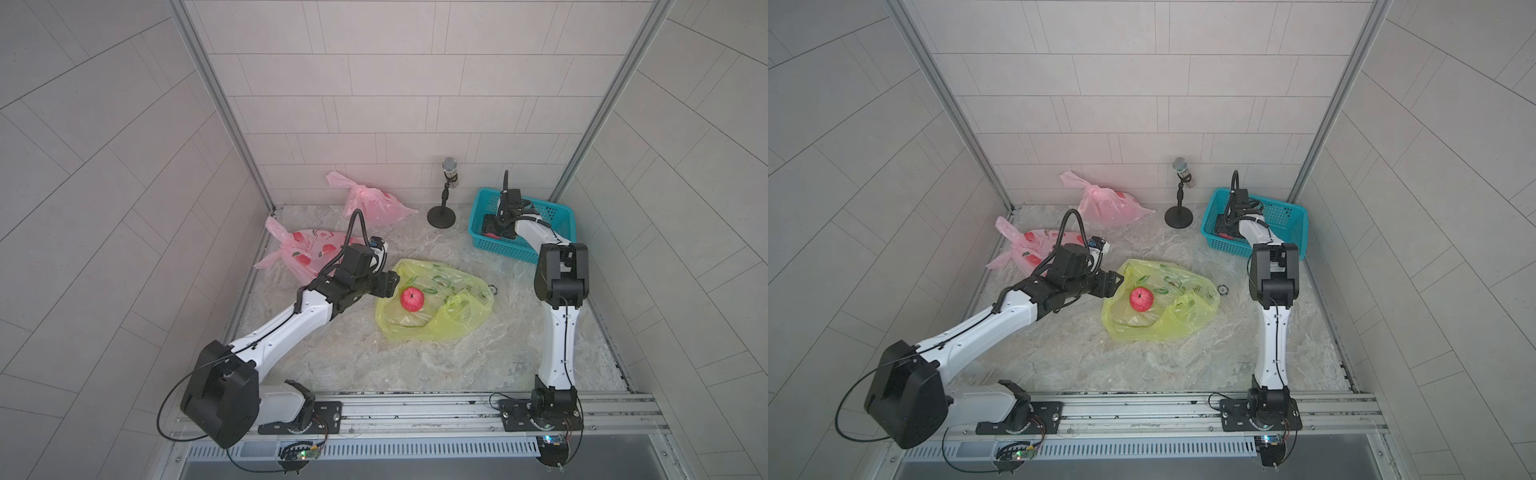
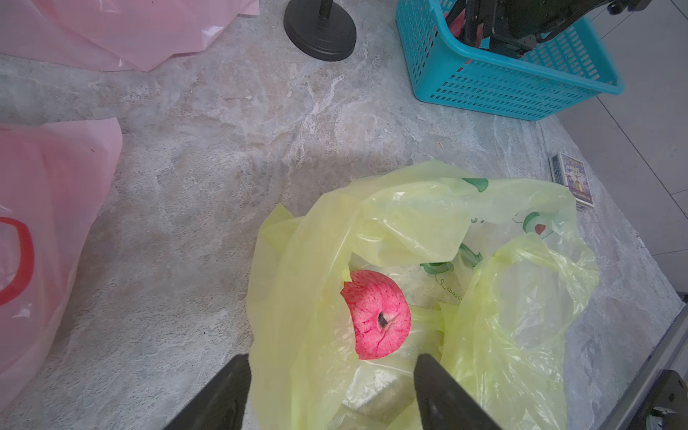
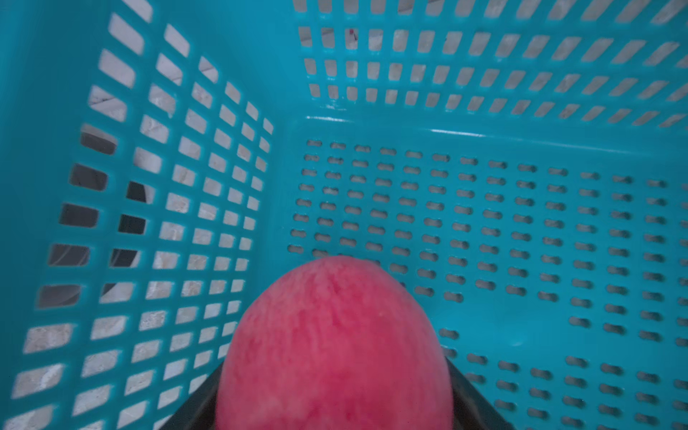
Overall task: Untie the knot of a plastic bag & take out the apple
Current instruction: Place the apple in the basket.
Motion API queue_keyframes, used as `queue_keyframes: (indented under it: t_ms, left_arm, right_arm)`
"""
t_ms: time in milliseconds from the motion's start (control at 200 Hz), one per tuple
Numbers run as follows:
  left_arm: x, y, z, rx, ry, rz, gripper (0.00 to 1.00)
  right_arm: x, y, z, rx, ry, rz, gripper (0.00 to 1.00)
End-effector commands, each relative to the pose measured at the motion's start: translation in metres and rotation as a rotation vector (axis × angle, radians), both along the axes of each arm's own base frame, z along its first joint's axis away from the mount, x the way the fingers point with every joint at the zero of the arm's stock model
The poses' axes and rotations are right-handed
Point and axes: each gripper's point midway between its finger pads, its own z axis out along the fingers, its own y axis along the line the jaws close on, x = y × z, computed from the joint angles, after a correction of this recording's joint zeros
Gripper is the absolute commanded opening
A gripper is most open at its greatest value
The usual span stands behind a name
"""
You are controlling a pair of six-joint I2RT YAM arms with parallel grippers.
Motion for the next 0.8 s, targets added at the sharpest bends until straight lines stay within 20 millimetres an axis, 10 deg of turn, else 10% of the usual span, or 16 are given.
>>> queue_keyframes:
  t_ms: [0, 791]
  left_arm:
    - [0.0070, -0.0001, 0.0129, -0.014, -0.035, -0.004, 0.75]
    - [0.0028, 0.0053, 0.0106, -0.033, -0.034, 0.011, 0.75]
  right_arm:
    - [-0.0030, -0.0032, -0.0020, -0.003, 0.026, -0.009, 0.66]
    - [-0.0027, 0.0000, -0.0063, 0.015, 0.049, -0.011, 0.83]
